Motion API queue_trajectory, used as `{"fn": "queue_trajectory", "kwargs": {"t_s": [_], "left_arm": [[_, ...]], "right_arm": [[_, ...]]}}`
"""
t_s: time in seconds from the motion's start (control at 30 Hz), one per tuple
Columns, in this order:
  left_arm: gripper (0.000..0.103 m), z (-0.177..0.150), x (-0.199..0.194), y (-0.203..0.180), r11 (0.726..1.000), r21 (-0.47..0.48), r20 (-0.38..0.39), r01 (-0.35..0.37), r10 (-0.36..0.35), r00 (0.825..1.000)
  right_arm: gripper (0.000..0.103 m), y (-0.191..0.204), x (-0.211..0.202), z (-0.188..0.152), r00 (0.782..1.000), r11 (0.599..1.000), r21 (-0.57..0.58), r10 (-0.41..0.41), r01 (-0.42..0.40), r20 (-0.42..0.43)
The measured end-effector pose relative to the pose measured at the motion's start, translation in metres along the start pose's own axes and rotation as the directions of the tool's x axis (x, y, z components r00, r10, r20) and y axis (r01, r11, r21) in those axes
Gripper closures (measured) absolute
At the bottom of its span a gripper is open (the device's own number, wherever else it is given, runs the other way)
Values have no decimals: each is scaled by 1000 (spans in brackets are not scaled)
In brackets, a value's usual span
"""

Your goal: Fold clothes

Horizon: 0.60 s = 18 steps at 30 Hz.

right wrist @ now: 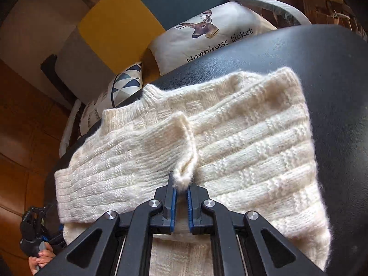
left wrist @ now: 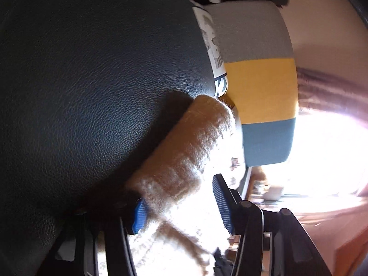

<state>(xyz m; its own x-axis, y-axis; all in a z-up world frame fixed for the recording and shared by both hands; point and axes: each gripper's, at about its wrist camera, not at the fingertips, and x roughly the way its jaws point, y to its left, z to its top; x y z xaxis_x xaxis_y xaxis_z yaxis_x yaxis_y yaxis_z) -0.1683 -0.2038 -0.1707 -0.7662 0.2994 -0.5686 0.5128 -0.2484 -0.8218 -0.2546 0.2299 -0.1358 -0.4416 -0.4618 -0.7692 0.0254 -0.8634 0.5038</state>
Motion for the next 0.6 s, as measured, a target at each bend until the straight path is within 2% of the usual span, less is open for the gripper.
{"fn": "queue_trajectory", "kwargs": {"t_s": [0.1, 0.2, 0.27, 0.3, 0.33, 0.37, 0.43, 0.6], "left_arm": [[80, -6, -2, -18, 995, 100, 49, -17, 12, 999], [85, -13, -4, -40, 970, 242, 93, -32, 10, 996], [86, -15, 7, -55, 940, 335, 68, -59, 39, 997], [86, -17, 12, -56, 932, 353, 44, -78, 67, 997], [86, -21, 19, -61, 932, 349, 22, -95, 93, 995], [86, -22, 20, -58, 940, 331, 11, -87, 88, 996], [86, -20, 17, -49, 956, 287, -4, -54, 57, 998], [90, -17, 9, -25, 985, 173, -35, 28, -23, 999]], "right_arm": [[97, 4, -15, 3, 999, 999, -25, 26, -25, 44], [97, 9, -44, -1, 990, 998, -46, 40, -34, 133], [97, -1, -51, -6, 989, 1000, -18, 18, -16, 144], [97, -9, -48, -10, 992, 1000, 3, 4, -5, 128], [97, -17, -45, -14, 994, 1000, 24, -10, 7, 110], [97, -25, -41, -18, 995, 999, 45, -23, 19, 92], [98, -39, -33, -23, 996, 995, 95, 10, -18, 85], [98, -41, -32, -23, 996, 996, 84, 22, -30, 87]]}}
